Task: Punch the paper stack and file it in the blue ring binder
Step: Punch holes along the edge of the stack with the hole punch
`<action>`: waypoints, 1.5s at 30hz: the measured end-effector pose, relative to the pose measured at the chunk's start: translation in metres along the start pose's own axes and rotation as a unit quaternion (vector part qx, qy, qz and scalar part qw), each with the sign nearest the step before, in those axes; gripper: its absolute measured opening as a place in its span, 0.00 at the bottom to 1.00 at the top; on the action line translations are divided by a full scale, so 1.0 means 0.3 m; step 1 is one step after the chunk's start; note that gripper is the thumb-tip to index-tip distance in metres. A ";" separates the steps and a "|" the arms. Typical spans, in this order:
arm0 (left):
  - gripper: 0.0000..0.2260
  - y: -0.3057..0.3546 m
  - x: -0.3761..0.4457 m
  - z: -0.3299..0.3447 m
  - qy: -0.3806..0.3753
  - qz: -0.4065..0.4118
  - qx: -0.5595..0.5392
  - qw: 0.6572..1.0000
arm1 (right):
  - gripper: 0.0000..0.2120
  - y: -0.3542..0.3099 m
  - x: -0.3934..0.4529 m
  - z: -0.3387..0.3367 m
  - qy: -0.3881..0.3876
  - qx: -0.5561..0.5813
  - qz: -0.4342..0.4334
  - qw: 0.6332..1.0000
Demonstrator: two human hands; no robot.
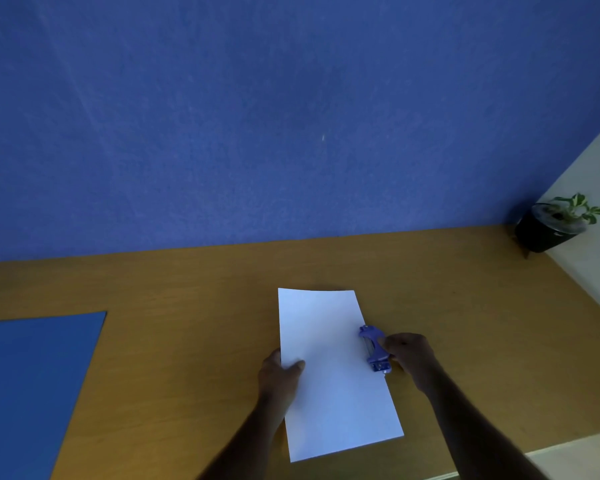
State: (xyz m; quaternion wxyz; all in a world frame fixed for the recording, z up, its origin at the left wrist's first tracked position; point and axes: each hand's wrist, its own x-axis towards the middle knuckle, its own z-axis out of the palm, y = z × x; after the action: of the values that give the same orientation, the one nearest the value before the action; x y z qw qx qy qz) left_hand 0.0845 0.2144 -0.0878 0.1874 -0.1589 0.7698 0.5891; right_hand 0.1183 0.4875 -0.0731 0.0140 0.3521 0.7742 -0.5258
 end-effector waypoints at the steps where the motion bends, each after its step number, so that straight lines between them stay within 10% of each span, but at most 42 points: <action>1: 0.19 0.000 0.001 0.001 0.000 0.000 0.000 1.000 | 0.18 -0.001 0.000 0.000 0.000 -0.003 0.000 1.000; 45: 0.18 0.034 -0.011 0.001 0.020 -0.011 0.025 0.999 | 0.14 -0.006 0.056 -0.018 0.007 -0.161 0.029 0.986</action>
State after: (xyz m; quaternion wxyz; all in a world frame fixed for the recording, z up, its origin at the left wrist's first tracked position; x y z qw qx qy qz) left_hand 0.0826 0.2174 -0.0777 0.1827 -0.1743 0.7859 0.5645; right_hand 0.1065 0.5004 -0.0759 0.0805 0.3711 0.8385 -0.3909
